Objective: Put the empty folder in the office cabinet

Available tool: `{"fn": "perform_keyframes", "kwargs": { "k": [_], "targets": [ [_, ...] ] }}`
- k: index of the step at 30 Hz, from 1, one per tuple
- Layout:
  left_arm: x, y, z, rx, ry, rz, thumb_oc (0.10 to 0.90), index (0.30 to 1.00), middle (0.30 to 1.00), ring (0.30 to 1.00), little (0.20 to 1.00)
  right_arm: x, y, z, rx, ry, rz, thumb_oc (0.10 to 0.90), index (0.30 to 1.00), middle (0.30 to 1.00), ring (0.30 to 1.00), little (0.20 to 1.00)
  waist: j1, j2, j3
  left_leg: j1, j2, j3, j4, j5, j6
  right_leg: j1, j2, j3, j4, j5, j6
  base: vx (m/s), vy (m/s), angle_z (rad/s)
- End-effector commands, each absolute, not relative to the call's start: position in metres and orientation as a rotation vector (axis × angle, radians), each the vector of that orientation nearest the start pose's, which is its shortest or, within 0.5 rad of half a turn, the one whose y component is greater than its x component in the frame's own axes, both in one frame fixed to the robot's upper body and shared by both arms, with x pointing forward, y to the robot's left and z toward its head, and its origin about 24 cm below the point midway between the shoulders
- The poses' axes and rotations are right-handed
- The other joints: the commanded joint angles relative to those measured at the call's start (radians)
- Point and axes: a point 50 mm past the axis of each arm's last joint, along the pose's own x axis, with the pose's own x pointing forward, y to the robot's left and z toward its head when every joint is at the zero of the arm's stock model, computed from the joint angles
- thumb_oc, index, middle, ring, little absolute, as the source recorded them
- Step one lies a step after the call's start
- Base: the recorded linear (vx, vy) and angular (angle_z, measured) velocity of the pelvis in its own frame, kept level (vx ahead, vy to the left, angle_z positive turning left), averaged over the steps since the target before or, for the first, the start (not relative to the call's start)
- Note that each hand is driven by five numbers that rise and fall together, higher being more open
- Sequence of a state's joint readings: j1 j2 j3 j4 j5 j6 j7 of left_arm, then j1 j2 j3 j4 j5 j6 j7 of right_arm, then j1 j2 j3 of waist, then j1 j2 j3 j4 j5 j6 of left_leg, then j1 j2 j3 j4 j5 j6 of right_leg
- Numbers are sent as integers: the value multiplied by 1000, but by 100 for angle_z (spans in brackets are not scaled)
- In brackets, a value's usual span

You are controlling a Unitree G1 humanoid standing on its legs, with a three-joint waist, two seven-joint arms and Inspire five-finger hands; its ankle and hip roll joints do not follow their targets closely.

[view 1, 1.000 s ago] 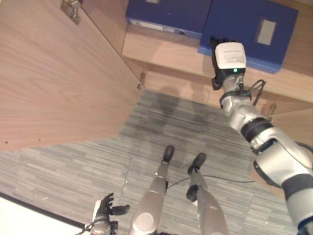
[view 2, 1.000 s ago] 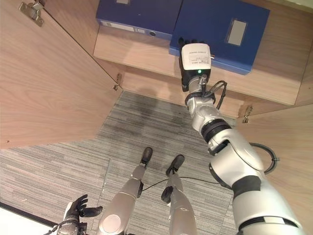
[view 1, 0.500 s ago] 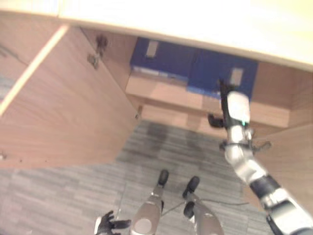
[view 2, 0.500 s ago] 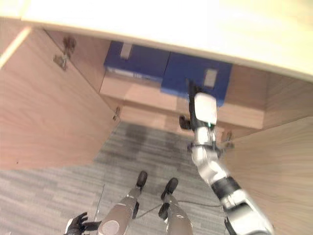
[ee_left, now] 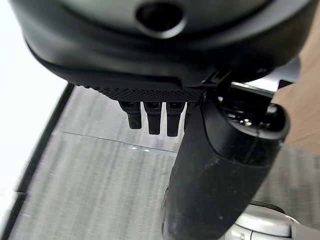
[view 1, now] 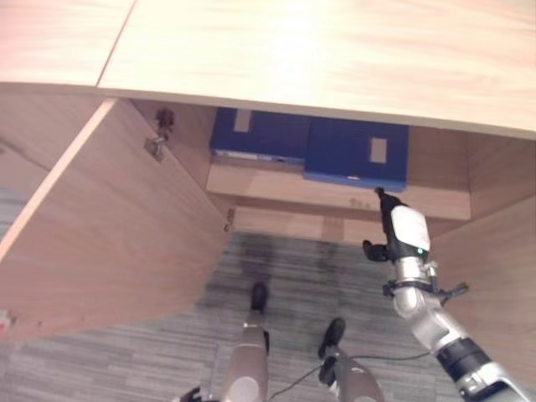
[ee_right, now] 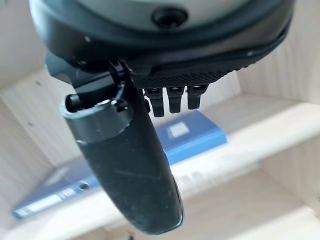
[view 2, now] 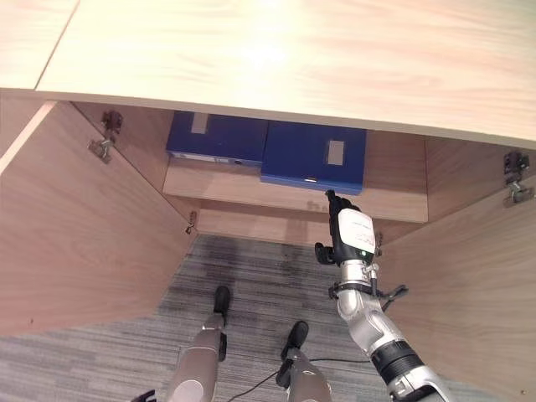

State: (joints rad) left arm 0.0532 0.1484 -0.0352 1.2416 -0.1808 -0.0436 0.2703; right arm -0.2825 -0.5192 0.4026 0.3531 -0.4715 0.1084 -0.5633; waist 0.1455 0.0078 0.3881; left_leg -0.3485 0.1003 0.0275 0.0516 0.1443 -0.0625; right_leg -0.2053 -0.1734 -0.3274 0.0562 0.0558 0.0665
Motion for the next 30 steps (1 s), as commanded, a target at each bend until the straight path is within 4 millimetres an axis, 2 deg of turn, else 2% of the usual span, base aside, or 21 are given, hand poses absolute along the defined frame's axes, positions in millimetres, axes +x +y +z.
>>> {"fn": "perform_keyframes", "kwargs": {
  "k": [1,2,3,4,5,6,8,9,11,12,13,14,15,16,23,29,30],
  "targets": [
    [36,245,-164,292,1278,486,800,900,900,900,900,315,-183,97,-1143,-401,-276,800,900,900,900,900,43,-60,-29,-2,-44,6,-21,-27,38,28,-50,39,116,-108,61,41,288,1],
    [41,247,-163,291,1257,491,800,900,900,900,900,321,-180,101,-1170,-413,-281,800,900,900,900,900,54,-63,-16,-10,-72,21,13,-57,61,1,-97,48,171,-92,81,30,217,7],
    [41,247,-163,291,1256,491,800,900,900,900,900,322,-180,101,-1169,-414,-282,800,900,900,900,900,55,-65,-16,-11,-73,23,15,-58,62,-2,-99,51,174,-94,82,33,250,7],
    [43,248,-162,295,1252,493,800,900,900,900,900,326,-177,105,-1181,-420,-279,800,900,900,900,900,59,-64,-10,-11,-88,33,29,-71,76,-19,-128,56,212,-82,88,7,86,-8],
    [43,248,-162,295,1251,493,800,900,900,900,900,326,-177,105,-1181,-420,-279,800,900,900,900,900,60,-65,-10,-11,-88,33,29,-71,76,-20,-128,57,213,-82,88,75,201,-19],
    [49,252,-160,299,1234,496,800,900,900,900,900,330,-169,110,-1178,-445,-277,800,900,900,900,900,57,-66,11,8,-106,39,42,-110,89,-56,-175,68,317,-83,90,33,175,-20],
    [66,258,-156,305,1177,511,800,900,900,900,900,336,-159,118,-1159,-474,-280,800,900,900,900,900,65,-74,56,-4,-114,53,65,-128,99,-134,-208,50,389,-64,77,-65,132,-11],
    [74,259,-154,302,1149,512,800,900,900,900,900,338,-156,123,-1159,-491,-285,800,900,900,900,900,64,-82,74,-17,-116,57,77,-131,99,-158,-205,36,382,-53,75,-150,-29,-29],
    [96,261,-147,304,1077,513,800,900,900,900,900,344,-153,140,-1154,-550,-306,800,900,900,900,900,47,-103,111,-75,-121,51,105,-133,94,-215,-136,19,305,-32,65,-134,-87,-17],
    [96,261,-147,304,1077,513,800,900,900,900,900,344,-153,141,-1154,-550,-306,800,900,900,900,900,47,-102,110,-76,-120,51,106,-134,94,-216,-135,19,305,-32,65,-68,-88,11],
    [104,259,-145,296,1049,506,800,900,900,900,900,348,-153,152,-1158,-589,-335,800,900,900,900,900,23,-122,125,-95,-142,41,104,-141,92,-267,-69,14,196,12,80,-12,-58,17],
    [106,259,-145,290,1043,508,800,900,900,900,900,349,-155,157,-1169,-608,-352,800,900,900,900,900,13,-127,131,-98,-148,34,100,-138,92,-301,-49,9,157,42,88,15,-60,20],
    [107,259,-145,287,1042,509,800,900,900,900,900,349,-154,157,-1169,-612,-353,800,900,900,900,900,12,-124,128,-99,-143,31,99,-146,90,-300,-43,10,151,40,92,21,-78,23],
    [107,256,-146,272,1043,509,800,900,900,900,900,349,-158,165,-1185,-642,-388,800,900,900,900,900,-8,-142,132,-128,-159,17,110,-130,94,-313,-28,15,67,83,88,13,-75,8],
    [106,251,-146,239,1029,511,800,900,900,900,900,351,-161,180,-1205,-697,-439,800,900,900,900,900,-16,-170,132,-192,-142,18,127,-134,77,-333,-3,-2,16,124,70,14,-88,6],
    [104,249,-146,234,1013,497,800,900,900,900,900,347,-170,183,-1233,-711,-466,800,900,900,900,900,-26,-174,132,-213,-127,14,136,-141,70,-341,0,-12,9,126,68,27,-45,-1],
    [102,249,-145,234,1005,493,800,900,900,900,900,346,-173,182,-1235,-703,-479,800,900,900,900,900,-23,-168,132,-199,-115,4,134,-169,63,-330,12,1,12,106,78,81,-25,-1]
  ]
}}
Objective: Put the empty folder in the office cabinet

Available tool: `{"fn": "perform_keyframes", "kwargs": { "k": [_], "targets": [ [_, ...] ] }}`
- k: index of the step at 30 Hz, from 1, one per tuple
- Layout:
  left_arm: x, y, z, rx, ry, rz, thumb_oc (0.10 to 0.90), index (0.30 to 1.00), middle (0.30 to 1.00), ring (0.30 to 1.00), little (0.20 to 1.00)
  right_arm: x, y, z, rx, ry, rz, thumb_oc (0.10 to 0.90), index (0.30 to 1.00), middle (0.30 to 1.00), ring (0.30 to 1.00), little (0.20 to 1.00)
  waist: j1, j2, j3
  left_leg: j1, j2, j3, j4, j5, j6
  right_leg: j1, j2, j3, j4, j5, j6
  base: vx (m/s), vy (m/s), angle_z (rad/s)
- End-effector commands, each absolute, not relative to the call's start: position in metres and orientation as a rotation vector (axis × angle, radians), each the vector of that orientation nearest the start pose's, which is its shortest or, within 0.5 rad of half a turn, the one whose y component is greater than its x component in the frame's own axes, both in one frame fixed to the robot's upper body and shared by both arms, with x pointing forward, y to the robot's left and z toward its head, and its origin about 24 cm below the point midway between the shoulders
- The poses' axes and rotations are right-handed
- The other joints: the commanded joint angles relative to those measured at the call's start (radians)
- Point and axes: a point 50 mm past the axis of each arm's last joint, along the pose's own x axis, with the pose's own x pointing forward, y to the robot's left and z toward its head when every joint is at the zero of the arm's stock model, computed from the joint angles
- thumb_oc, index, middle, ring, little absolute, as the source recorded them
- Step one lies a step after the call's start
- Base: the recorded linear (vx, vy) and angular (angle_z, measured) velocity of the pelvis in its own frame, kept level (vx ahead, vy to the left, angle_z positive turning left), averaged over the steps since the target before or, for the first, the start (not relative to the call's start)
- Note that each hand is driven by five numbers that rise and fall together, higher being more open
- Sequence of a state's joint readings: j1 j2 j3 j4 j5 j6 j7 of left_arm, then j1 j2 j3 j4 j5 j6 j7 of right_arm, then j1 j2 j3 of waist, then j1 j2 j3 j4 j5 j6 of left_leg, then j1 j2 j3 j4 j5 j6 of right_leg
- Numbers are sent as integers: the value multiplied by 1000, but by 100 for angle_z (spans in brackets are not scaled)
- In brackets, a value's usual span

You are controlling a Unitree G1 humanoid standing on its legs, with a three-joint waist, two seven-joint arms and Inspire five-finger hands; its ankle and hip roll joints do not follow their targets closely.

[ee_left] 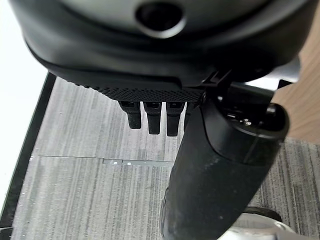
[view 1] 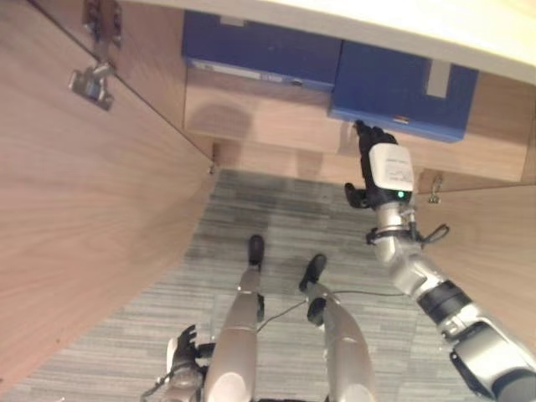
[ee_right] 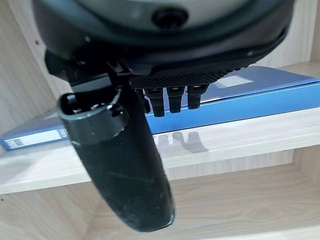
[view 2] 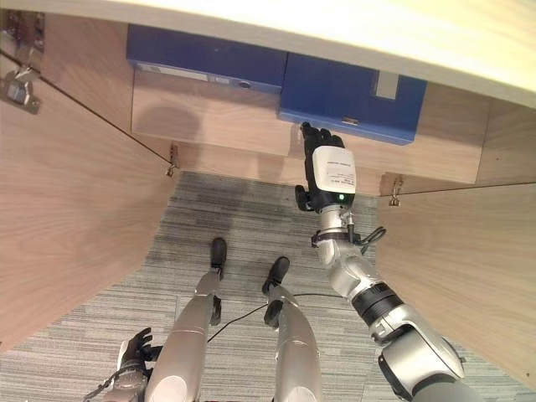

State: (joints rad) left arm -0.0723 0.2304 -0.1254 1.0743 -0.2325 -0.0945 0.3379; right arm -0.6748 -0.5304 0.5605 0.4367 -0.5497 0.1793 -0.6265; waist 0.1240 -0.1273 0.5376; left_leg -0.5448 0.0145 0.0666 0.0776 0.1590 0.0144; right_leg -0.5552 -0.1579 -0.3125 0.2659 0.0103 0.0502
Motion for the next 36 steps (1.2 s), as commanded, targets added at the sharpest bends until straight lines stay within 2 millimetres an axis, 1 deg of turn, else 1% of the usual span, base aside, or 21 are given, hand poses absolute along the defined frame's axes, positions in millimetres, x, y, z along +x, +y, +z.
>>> {"fn": "perform_keyframes", "kwargs": {
  "k": [1,2,3,4,5,6,7,10,15,16,17,21,24,27,29,32,36],
  "targets": [
    [102,249,-145,233,1005,490,800,900,900,900,900,346,-175,182,-1233,-700,-486,800,900,900,900,900,-2,-33,-18,-3,-28,-34,107,-184,-14,19,-3,-14,-199,151,94,78,-35,-2],
    [102,249,-145,234,1000,489,800,900,900,900,900,346,-176,184,-1232,-707,-497,800,900,900,900,900,-5,-34,-18,-4,-26,-34,102,-184,-14,18,-2,-13,-200,152,95,-83,-5,-3],
    [102,248,-145,235,999,487,800,900,900,900,900,345,-176,184,-1233,-706,-499,800,900,900,900,900,-9,-39,-18,-22,-34,-22,104,-158,-8,3,-13,-26,-202,172,83,-4,-14,-3],
    [102,248,-144,236,996,485,800,900,900,900,900,345,-176,185,-1233,-710,-503,800,900,900,900,900,-5,-34,-18,-6,-27,-35,101,-184,-13,17,-2,-13,-201,152,95,-78,4,-3],
    [102,248,-144,237,996,484,800,900,900,900,900,345,-176,185,-1233,-709,-505,800,900,900,900,900,-9,-39,-18,-24,-35,-23,103,-159,-7,2,-12,-27,-203,172,83,2,-7,-3],
    [101,249,-144,242,995,477,800,900,900,900,900,346,-177,190,-1240,-725,-515,800,900,900,900,900,-8,-38,-18,-25,-35,-25,98,-157,-7,1,-10,-27,-205,172,83,0,0,0],
    [101,249,-144,242,993,479,800,900,900,900,900,347,-177,191,-1237,-725,-519,800,900,900,900,900,-3,-33,-18,-7,-29,-38,93,-181,-13,15,1,-13,-204,153,94,84,-16,0],
    [102,249,-143,246,982,474,800,900,900,900,900,352,-179,197,-1233,-716,-532,800,900,900,900,900,6,-32,-18,-6,-27,-39,75,-173,-16,16,5,-15,-213,154,94,30,-7,1],
    [100,250,-142,255,972,461,800,900,900,900,900,364,-184,202,-1271,-665,-531,800,900,900,900,900,17,-35,-18,-17,-25,-47,62,-161,-21,10,11,-22,-225,158,93,13,-31,3],
    [100,252,-142,259,973,460,800,900,900,900,900,366,-185,204,-1282,-660,-527,800,900,900,900,900,19,-36,-18,-17,-26,-48,59,-160,-22,10,12,-22,-227,158,92,26,-37,12],
    [99,254,-141,267,974,456,800,900,900,900,900,372,-188,211,-1310,-650,-531,800,900,900,900,900,24,-37,-18,-20,-24,-51,54,-156,-25,10,14,-26,-231,158,91,20,-29,11],
    [99,256,-141,272,972,456,800,900,900,900,900,376,-188,218,-1325,-647,-535,800,900,900,900,900,26,-39,-18,-24,-23,-53,50,-153,-28,8,16,-27,-235,160,91,5,-8,2],
    [99,259,-139,275,963,463,800,900,900,900,900,380,-190,228,-1327,-650,-554,800,900,900,900,900,31,-41,-18,-31,-21,-55,47,-147,-31,7,20,-32,-240,162,91,10,-18,1],
    [98,262,-138,281,964,462,800,900,900,900,900,384,-192,228,-1345,-619,-547,800,900,900,900,900,35,-47,-18,-37,-20,-60,37,-142,-33,6,25,-36,-244,161,90,7,-11,-1],
    [99,263,-138,282,961,462,800,900,900,900,900,387,-192,227,-1361,-596,-533,800,900,900,900,900,39,-48,-18,-43,-20,-62,35,-139,-35,0,26,-39,-244,161,89,14,-24,5],
    [97,270,-135,302,960,461,800,900,900,900,900,396,-187,226,-1409,-542,-450,800,900,900,900,900,45,-54,-18,-57,-17,-67,34,-135,-39,-10,28,-44,-247,163,88,15,-34,8],
    [96,284,-130,330,951,461,800,900,900,900,900,413,-177,238,-1455,-451,-370,800,900,900,900,900,57,-56,-18,-83,-15,-73,35,-128,-46,-30,33,-52,-252,167,86,4,-35,-4]
  ]
}}
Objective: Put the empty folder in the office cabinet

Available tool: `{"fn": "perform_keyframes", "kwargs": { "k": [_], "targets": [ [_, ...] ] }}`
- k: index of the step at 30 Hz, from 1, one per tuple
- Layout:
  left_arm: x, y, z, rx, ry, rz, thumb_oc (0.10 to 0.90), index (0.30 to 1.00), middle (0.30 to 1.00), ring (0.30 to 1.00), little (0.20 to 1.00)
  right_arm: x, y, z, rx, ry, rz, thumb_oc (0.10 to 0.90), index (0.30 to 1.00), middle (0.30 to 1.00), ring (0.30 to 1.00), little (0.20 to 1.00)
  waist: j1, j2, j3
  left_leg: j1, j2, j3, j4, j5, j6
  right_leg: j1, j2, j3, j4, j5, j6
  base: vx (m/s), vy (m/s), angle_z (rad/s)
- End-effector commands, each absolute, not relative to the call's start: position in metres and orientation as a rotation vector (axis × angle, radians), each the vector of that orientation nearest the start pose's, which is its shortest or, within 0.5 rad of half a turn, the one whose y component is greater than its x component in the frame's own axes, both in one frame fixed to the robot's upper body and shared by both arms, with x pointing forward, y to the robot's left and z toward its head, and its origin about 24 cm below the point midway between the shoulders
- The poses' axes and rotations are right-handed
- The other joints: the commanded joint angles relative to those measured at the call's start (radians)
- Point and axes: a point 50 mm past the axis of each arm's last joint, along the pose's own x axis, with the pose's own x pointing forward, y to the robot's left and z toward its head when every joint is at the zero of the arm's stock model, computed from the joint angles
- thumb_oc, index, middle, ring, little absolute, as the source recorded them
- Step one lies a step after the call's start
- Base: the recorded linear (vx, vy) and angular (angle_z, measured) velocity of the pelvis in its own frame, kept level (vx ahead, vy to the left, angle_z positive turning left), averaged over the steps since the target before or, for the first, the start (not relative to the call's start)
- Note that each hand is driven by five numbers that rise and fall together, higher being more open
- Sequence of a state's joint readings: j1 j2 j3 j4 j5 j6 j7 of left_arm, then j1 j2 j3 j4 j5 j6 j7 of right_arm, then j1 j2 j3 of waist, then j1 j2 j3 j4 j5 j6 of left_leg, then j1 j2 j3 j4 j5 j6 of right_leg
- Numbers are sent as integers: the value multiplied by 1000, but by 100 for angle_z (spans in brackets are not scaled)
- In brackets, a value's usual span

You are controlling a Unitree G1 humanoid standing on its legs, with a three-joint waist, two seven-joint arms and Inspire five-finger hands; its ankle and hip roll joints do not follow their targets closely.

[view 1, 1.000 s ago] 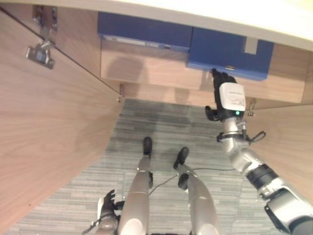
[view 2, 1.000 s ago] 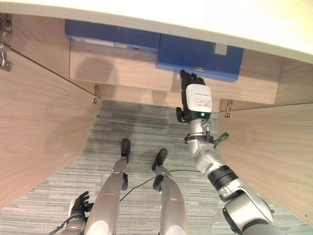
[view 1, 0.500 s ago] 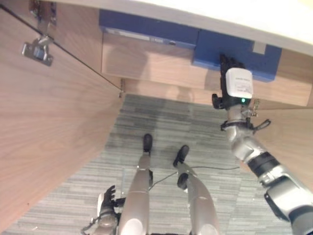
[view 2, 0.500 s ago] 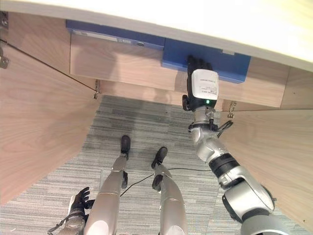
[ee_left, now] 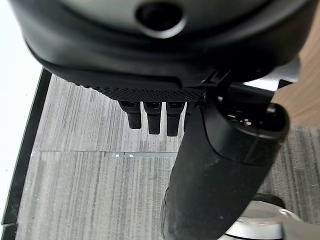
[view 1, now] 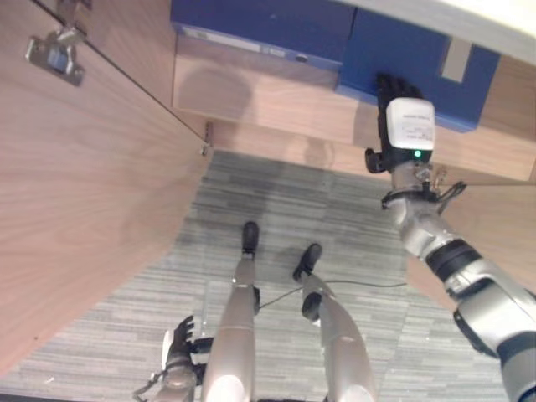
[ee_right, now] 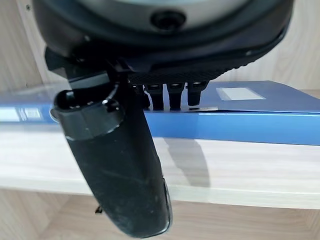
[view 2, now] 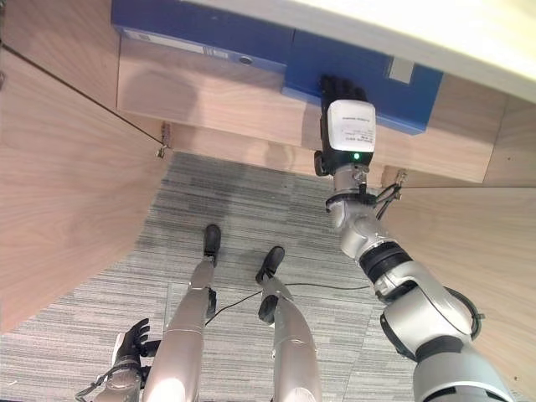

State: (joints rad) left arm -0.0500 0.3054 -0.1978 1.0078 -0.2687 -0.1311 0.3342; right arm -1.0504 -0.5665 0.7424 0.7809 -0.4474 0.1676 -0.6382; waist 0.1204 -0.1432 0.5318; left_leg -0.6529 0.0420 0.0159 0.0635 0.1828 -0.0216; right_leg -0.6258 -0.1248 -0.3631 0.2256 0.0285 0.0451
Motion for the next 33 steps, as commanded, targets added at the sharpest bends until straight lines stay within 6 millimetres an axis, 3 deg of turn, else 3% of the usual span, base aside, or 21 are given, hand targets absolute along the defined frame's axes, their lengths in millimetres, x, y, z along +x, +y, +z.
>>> {"fn": "perform_keyframes", "kwargs": {
  "k": [1,3,4,8,9,14,19,23,27,28,29,33],
  "targets": [
    [97,287,-128,331,947,461,800,900,900,900,900,416,-174,245,-1447,-438,-362,800,900,900,900,900,60,-41,-12,19,-41,-23,49,-150,-11,36,2,-4,-213,150,91,6,-31,-7],
    [97,290,-127,332,944,466,800,900,900,900,900,419,-171,250,-1428,-425,-359,800,900,900,900,900,62,-43,-12,13,-40,-23,49,-147,-13,31,3,-6,-215,152,91,4,-29,-13],
    [101,298,-122,339,928,470,800,900,900,900,900,424,-179,267,-1435,-354,-395,800,900,900,900,900,74,-43,-12,0,-39,-27,39,-135,-18,17,9,-11,-219,156,91,6,-42,-17],
    [106,304,-118,348,916,452,800,900,900,900,900,425,-198,288,-1450,-268,-441,800,900,900,900,900,85,-39,-12,-8,-38,-34,30,-125,-21,9,12,-18,-219,156,90,4,-28,4],
    [103,309,-119,361,946,448,800,900,900,900,900,423,-207,302,-1380,-236,-455,800,900,900,900,900,93,-38,-12,-6,-38,-38,21,-120,-24,8,15,-18,-221,156,89,6,-26,47],
    [101,327,-117,398,1012,461,800,900,900,900,900,415,-215,345,-1332,-265,-434,800,900,900,900,900,105,-57,-12,5,-34,-45,4,-107,-31,15,23,-19,-226,156,88,7,-38,-14],
    [102,334,-114,398,1023,441,800,900,900,900,900,404,-227,371,-1293,-255,-356,800,900,900,900,900,114,-71,-12,13,-31,-47,-7,-102,-37,21,26,-26,-229,154,88,9,-25,37],
    [98,336,-113,384,1033,433,800,900,900,900,900,400,-222,379,-1285,-265,-242,800,900,900,900,900,116,-85,-12,21,-27,-47,-12,-99,-41,29,28,-27,-232,153,88,6,-15,12],
    [90,337,-115,358,1052,426,800,900,900,900,900,390,-194,379,-1237,-322,52,800,900,900,900,900,110,-111,-12,42,-20,-40,-22,-97,-49,45,32,-30,-236,151,87,0,0,0],
    [90,337,-115,357,1052,425,800,900,900,900,900,390,-194,379,-1237,-321,51,800,900,900,900,900,110,-110,-12,42,-20,-40,-22,-97,-49,45,32,-30,-236,151,87,0,0,0],
    [86,337,-116,343,1057,428,800,900,900,900,900,382,-184,376,-1206,-333,185,800,900,900,900,900,109,-122,-12,54,-18,-37,-29,-95,-53,56,36,-30,-243,152,88,0,0,0],
    [78,336,-119,334,1076,433,800,900,900,900,900,361,-175,379,-1000,-429,355,800,900,900,900,900,105,-137,-12,91,-14,-27,-43,-94,-59,90,39,-28,-251,150,92,5,-14,-4]
  ]
}}
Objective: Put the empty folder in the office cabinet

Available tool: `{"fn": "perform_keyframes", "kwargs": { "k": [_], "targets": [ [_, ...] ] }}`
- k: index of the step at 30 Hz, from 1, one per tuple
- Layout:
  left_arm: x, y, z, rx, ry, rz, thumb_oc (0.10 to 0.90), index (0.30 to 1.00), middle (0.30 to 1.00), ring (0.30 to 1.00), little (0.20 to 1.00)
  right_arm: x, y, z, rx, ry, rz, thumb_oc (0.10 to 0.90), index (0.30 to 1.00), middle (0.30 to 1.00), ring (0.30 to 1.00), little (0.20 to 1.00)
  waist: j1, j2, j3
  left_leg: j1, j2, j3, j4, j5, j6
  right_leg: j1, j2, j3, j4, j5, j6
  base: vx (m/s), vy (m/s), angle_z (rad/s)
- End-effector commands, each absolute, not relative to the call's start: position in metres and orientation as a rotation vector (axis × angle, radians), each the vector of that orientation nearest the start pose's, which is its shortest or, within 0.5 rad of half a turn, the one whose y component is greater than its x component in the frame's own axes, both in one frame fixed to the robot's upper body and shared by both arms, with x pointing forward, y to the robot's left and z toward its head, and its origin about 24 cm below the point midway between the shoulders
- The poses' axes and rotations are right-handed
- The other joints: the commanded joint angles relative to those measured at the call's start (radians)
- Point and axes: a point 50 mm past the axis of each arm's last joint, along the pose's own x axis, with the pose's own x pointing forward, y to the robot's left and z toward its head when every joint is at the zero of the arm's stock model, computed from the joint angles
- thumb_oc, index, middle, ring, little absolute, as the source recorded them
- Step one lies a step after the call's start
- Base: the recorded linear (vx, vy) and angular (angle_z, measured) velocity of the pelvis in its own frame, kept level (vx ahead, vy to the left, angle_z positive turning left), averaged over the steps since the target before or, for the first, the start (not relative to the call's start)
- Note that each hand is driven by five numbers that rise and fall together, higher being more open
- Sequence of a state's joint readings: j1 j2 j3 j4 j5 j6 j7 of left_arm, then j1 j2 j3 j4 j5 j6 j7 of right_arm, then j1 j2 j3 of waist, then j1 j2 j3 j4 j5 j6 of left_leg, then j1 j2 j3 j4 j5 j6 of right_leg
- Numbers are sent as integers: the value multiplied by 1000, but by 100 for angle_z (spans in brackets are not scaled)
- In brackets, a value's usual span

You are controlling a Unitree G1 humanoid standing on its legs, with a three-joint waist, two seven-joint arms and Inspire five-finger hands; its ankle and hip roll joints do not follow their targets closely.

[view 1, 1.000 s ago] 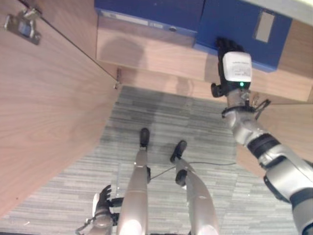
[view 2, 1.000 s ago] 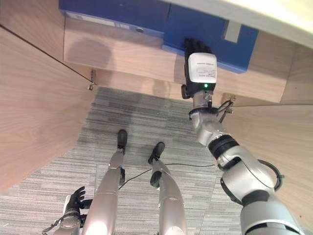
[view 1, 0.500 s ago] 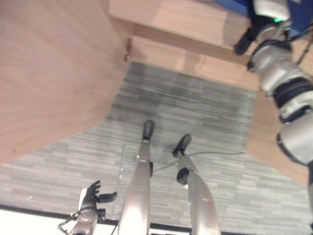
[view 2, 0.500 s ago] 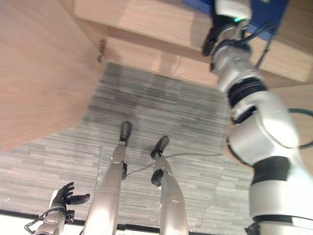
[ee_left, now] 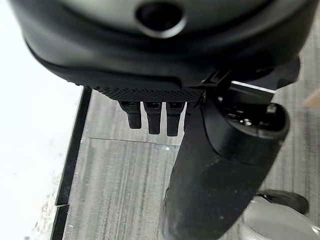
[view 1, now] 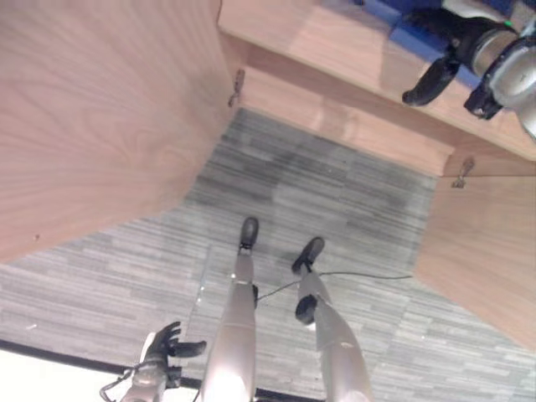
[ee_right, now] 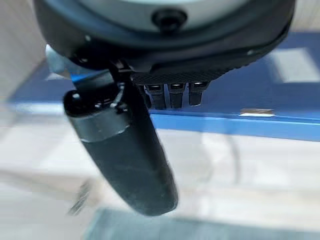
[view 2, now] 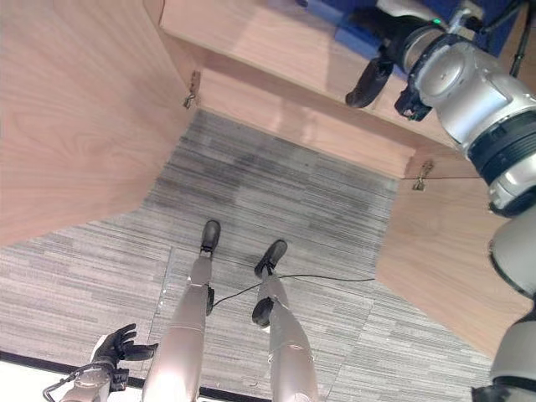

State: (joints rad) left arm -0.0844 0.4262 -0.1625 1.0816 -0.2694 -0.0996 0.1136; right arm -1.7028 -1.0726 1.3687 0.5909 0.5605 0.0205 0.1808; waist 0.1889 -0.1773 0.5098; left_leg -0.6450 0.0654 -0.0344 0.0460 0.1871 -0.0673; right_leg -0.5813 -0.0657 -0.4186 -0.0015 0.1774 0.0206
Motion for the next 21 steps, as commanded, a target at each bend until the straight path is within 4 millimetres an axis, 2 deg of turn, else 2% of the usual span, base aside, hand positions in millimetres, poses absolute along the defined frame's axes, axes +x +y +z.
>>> {"fn": "perform_keyframes", "kwargs": {
  "k": [1,4,5,6,7,8,9,10,11,12,13,14,15,16,17,18,19,20,21],
  "targets": [
    [78,336,-119,335,1076,434,800,900,900,900,900,361,-176,379,-999,-428,354,800,900,900,900,900,37,-104,10,84,-37,24,-26,-98,-13,46,-20,28,-24,1,117,7,2,-12],
    [70,331,-124,310,1095,449,800,900,900,900,900,346,-186,395,-885,-589,286,800,900,900,900,900,26,-109,10,115,-38,32,-24,-106,-9,74,-19,34,-23,-2,117,1,3,-3],
    [69,332,-124,313,1096,451,800,900,900,900,900,347,-187,394,-882,-589,285,800,900,900,900,900,29,-112,10,116,-38,32,-25,-106,-9,74,-19,35,-23,-2,117,-3,25,4],
    [65,326,-128,277,1101,501,800,900,900,900,900,334,-199,412,-736,-774,142,800,900,900,900,900,11,-109,10,129,-38,36,-22,-114,-5,89,-19,44,-24,-1,119,-9,27,8],
    [65,324,-129,267,1101,522,800,900,900,900,900,328,-202,413,-694,-852,79,800,900,900,900,900,6,-111,10,134,-39,37,-22,-118,-1,94,-18,50,-25,-1,119,-19,50,-3],
    [70,317,-132,242,1089,560,800,900,900,900,900,315,-210,409,-612,-999,-60,800,900,900,900,900,-14,-104,10,141,-41,40,-21,-127,6,101,-20,58,-25,-3,122,-19,38,-9],
    [71,316,-133,251,1091,572,800,900,900,900,900,310,-214,400,-606,-1050,-142,800,900,900,900,900,-18,-104,10,143,-42,37,-20,-131,10,103,-20,60,-24,-7,123,-21,39,-15],
    [74,314,-133,261,1088,576,800,900,900,900,900,304,-216,397,-645,-1101,-234,800,900,900,900,900,-21,-96,10,142,-42,37,-16,-136,15,102,-21,61,-22,-10,124,-95,43,-11],
    [78,310,-134,256,1081,575,800,900,900,900,900,300,-216,393,-724,-1135,-318,800,900,900,900,900,-26,-94,10,124,-53,48,-12,-113,25,87,-36,47,-20,7,115,-15,26,-13],
    [81,306,-135,256,1079,573,800,900,900,900,900,298,-217,388,-780,-1148,-373,800,900,900,900,900,-31,-81,10,138,-47,37,-16,-139,23,97,-27,62,-21,-11,126,-97,51,-14],
    [82,301,-137,266,1079,558,800,900,900,900,900,298,-221,373,-791,-1134,-457,800,900,900,900,900,-34,-72,10,115,-59,43,-10,-117,35,78,-41,45,-18,3,118,67,7,-13],
    [83,302,-136,268,1076,560,800,900,900,900,900,297,-222,373,-789,-1134,-460,800,900,900,900,900,-29,-70,10,130,-50,32,-13,-142,29,91,-31,60,-19,-15,128,-10,25,-7],
    [84,299,-137,270,1074,549,800,900,900,900,900,298,-223,367,-801,-1125,-495,800,900,900,900,900,-27,-61,10,128,-53,30,-12,-142,32,89,-33,61,-18,-15,129,-1,10,-7],
    [83,299,-137,273,1077,548,800,900,900,900,900,298,-224,366,-802,-1121,-494,800,900,900,900,900,-27,-64,10,114,-60,42,-8,-120,38,77,-43,46,-17,2,119,-92,53,-11],
    [85,293,-139,278,1076,522,800,900,900,900,900,302,-223,354,-901,-1093,-528,800,900,900,900,900,-27,-50,10,105,-63,40,-6,-119,42,71,-47,47,-14,1,119,-96,51,-13],
    [86,290,-140,277,1075,514,800,900,900,900,900,304,-222,350,-902,-1087,-531,800,900,900,900,900,-29,-46,10,101,-67,37,-6,-116,44,67,-49,47,-14,3,119,60,17,-8],
    [87,291,-139,277,1073,515,800,900,900,900,900,304,-222,351,-902,-1089,-532,800,900,900,900,900,-27,-42,10,117,-59,26,-9,-141,38,81,-39,63,-15,-15,130,-13,31,1],
    [88,288,-140,285,1072,502,800,900,900,900,900,308,-219,343,-920,-1077,-552,800,900,900,900,900,-27,-38,10,97,-70,35,-5,-115,45,62,-52,52,-12,4,120,-10,29,4],
    [88,286,-141,284,1074,500,800,900,900,900,900,309,-217,340,-953,-1072,-554,800,900,900,900,900,-29,-36,10,94,-70,35,-3,-114,46,60,-53,52,-12,4,120,-92,53,4]
  ]
}}
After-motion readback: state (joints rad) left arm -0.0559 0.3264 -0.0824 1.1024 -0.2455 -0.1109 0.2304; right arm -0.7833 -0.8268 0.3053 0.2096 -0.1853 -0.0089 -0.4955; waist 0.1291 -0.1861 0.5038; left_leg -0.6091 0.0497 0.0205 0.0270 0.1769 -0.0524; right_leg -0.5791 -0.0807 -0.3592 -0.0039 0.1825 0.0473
